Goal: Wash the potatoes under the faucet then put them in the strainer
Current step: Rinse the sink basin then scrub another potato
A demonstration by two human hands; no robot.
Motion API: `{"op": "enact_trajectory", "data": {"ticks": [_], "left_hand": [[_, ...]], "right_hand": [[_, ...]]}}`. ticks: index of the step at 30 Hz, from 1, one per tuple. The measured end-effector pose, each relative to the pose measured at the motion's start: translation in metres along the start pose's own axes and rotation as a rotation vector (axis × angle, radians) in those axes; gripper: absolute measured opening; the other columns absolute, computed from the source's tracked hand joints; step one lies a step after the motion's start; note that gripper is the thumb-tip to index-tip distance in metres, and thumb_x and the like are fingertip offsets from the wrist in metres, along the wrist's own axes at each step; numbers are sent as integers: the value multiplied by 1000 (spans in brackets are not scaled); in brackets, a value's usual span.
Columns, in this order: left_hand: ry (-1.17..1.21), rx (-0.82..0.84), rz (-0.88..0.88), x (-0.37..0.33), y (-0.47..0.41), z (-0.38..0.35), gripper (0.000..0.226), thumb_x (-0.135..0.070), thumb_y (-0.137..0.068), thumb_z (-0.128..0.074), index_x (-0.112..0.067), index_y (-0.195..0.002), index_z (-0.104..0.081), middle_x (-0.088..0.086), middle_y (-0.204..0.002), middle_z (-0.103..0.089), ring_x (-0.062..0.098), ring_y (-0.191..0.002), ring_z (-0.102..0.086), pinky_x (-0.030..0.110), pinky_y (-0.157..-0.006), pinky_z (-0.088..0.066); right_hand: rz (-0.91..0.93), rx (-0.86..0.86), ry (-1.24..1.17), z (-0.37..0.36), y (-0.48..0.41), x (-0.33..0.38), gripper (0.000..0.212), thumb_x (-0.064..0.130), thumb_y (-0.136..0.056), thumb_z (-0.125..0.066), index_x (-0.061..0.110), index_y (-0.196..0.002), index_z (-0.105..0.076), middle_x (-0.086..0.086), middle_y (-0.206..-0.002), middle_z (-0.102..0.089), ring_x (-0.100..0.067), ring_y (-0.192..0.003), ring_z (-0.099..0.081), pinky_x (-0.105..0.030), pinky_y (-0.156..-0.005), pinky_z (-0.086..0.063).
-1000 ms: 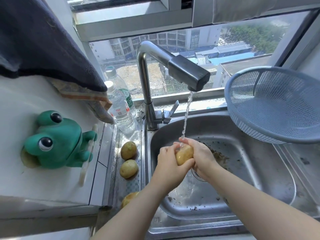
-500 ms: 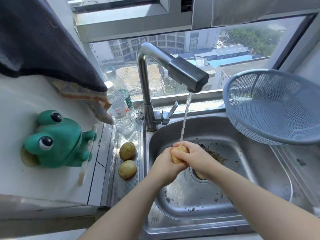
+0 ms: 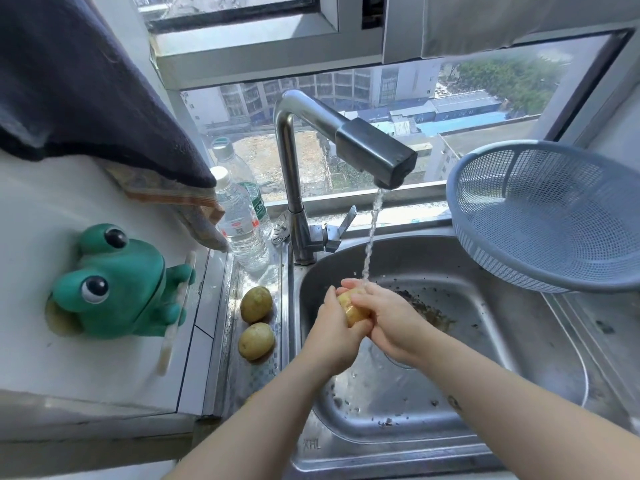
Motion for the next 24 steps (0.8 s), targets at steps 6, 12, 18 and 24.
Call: {"op": "enact_trajectory", "data": {"ticks": [6, 12, 18, 24], "left_hand": [[-205, -96, -106, -13, 8, -4, 72, -23, -87, -66, -19, -146, -25, 6, -131, -43, 22, -120, -48, 34, -99, -43], [-442, -166, -146, -21, 7, 11, 68, -36, -82, -70, -33, -139, -34, -2, -117, -47, 20, -104, -57, 31, -83, -46], [-450, -190, -167, -28, 4, 20, 57, -40, -79, -71, -34, -127, -42, -7, -111, -44, 19, -93, -59, 32, -72, -45], [-232, -124, -110, -19, 2, 22, 65, -43, -73, -77, -26, -128, -48, -2, -118, -55, 15, -104, -57, 32, -89, -47]], "right_hand": [[42, -286, 138, 13, -8, 1, 29, 18, -99, -44, 0, -93, -66, -17, -84, -65, -21, -73, -65, -31, -63, -57], [-58, -121, 43, 21, -11, 4, 35, 27, -102, -37, 2, -113, -59, -16, -98, -63, -23, -82, -62, -34, -68, -53], [-18, 52, 184, 16, -10, 1, 28, 24, -100, -40, 13, -118, -59, -12, -110, -64, -20, -91, -64, -38, -79, -54], [-139, 234, 148, 34, -4, 5, 37, 16, -89, -54, 23, -124, -58, -4, -105, -68, -16, -83, -62, -37, -88, -42]]}}
Point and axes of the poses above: each hand's wrist, its own y-axis away from the middle knuckle, its own z-axis out of the back of the hand, x = y × z, the point moved 5 cm from there along -y, towards the middle knuckle
